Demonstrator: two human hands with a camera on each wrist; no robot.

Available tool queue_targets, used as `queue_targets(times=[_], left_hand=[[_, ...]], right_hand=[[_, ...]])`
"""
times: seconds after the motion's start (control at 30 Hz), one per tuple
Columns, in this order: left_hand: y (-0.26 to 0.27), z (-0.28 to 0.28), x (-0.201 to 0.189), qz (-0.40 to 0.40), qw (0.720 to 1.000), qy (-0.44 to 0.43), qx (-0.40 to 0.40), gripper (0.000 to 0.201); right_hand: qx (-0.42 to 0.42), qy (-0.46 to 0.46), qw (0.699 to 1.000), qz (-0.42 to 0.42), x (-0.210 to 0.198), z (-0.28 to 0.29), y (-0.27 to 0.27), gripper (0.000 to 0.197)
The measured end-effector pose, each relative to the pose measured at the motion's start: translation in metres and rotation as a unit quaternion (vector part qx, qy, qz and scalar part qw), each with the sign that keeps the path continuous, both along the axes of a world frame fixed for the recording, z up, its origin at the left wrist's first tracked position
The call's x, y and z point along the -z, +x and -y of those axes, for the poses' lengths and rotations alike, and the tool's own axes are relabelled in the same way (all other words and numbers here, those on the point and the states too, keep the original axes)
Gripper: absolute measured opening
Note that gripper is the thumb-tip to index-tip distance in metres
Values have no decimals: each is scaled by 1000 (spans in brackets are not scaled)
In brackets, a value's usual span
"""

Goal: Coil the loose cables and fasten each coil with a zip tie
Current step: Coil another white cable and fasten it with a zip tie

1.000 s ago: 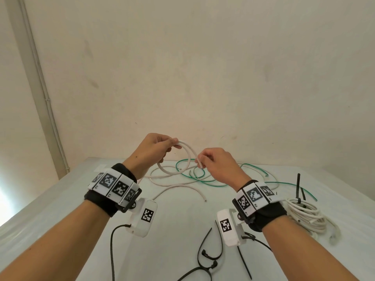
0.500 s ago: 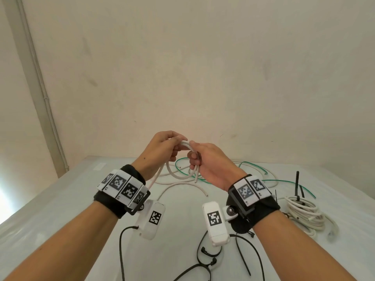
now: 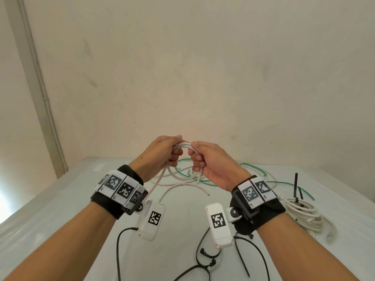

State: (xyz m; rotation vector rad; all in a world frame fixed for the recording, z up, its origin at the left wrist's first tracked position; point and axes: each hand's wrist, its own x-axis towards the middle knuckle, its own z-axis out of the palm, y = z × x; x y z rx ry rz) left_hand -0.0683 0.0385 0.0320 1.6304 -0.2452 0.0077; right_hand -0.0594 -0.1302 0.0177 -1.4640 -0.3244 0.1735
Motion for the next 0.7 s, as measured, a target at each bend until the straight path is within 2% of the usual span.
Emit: queue_targets(times=[0.13, 0.27, 0.37, 0.57, 0.7], left_hand=[[0, 1, -2, -54, 997, 49, -2, 39], [-3, 3, -4, -85, 996, 12, -8, 31], [-2, 2, -4, -92, 996, -18, -13, 33], [-5, 12, 1, -53, 995, -84, -6, 35], [-8, 20, 8, -49, 993, -109, -3, 38]], right_hand=[[16, -25, 998, 49, 5, -2, 0, 30], [17, -23, 997, 72, 7, 0, -2, 30], [27, -11, 997, 76, 6, 3, -4, 30], [30, 150, 988, 3, 6, -4, -6, 30], [47, 203, 978, -23, 8, -5, -5, 32]])
